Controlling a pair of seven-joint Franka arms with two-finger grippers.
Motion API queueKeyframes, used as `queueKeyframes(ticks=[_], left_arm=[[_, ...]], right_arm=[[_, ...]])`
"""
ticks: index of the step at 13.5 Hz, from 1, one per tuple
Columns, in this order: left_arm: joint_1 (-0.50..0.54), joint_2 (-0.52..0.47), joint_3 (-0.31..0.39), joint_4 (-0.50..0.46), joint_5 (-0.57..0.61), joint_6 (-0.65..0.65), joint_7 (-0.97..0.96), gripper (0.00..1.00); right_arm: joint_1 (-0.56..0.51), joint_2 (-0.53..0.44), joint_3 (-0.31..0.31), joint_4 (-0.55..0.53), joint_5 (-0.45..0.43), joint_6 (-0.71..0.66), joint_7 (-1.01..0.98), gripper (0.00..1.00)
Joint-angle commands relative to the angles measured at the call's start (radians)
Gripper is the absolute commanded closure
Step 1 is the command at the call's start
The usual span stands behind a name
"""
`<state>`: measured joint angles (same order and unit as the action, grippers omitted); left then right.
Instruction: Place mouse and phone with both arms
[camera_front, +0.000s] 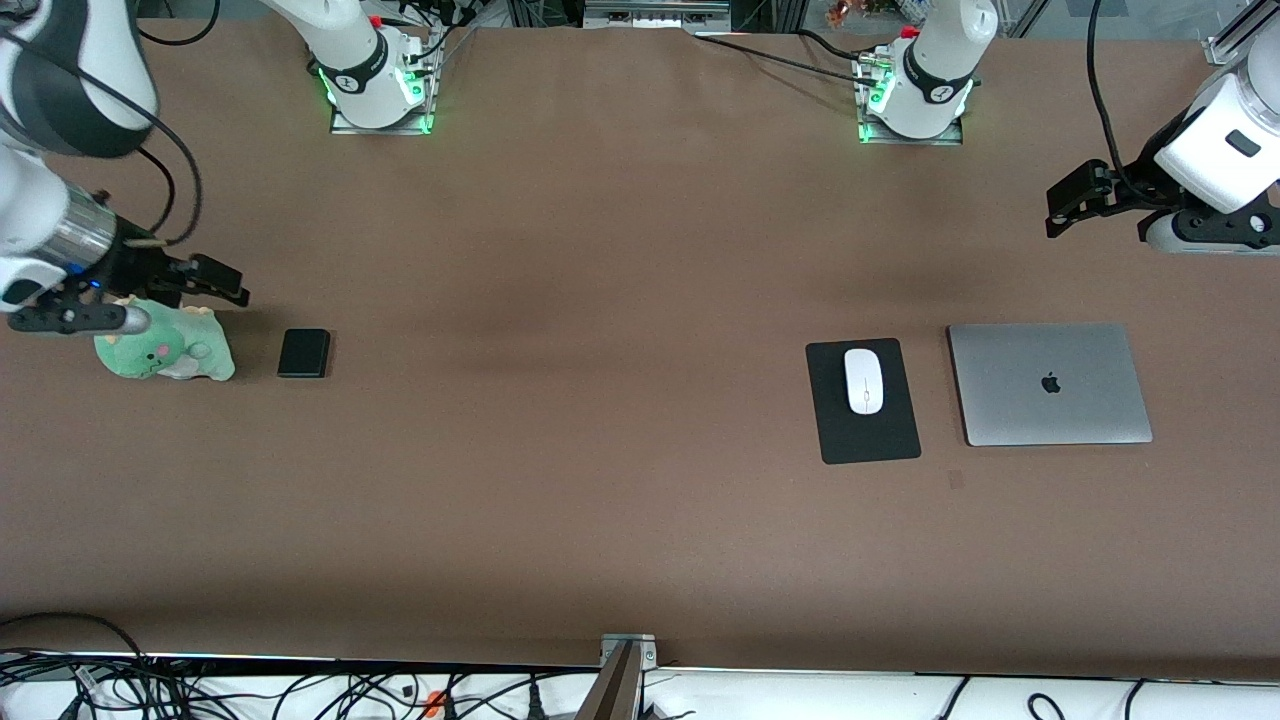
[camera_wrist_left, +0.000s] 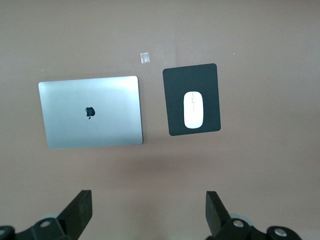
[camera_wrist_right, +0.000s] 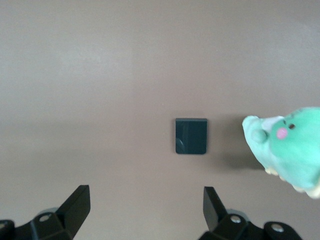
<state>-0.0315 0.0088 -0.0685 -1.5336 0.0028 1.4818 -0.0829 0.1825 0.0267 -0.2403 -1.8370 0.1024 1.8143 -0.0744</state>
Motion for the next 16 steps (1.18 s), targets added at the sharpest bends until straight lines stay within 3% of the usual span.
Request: queueKeyframes(ticks=[1,3,4,7,16], left_arm=[[-0.001,0.011,-0.002,0.032,0.006,-0.018,0.018,0.00],[-0.001,0.013,-0.002,0.032,0.006,-0.018,0.017,0.00],[-0.001,0.013,-0.002,0.032,0.006,-0.018,0.017,0.00],[-0.001,0.013,-0.002,0.032,0.005,-0.018,0.017,0.00],[-0.001,0.013,-0.002,0.032,0.005,-0.018,0.017,0.00]], right_arm=[[-0.157,0.009,0.155,0.097,-0.062,-0.128,0.030,0.00],[-0.193,-0.017,0.206,0.117,-0.104,-0.174,0.047,0.00],[-0.198,-0.027,0.208,0.124,-0.104,-0.188,0.047,0.00],[-0.265,-0.033,0.297,0.175,-0.104,-0.222,0.048,0.00],[-0.265,-0.047,0.289,0.193,-0.104,-0.219,0.068,0.00]])
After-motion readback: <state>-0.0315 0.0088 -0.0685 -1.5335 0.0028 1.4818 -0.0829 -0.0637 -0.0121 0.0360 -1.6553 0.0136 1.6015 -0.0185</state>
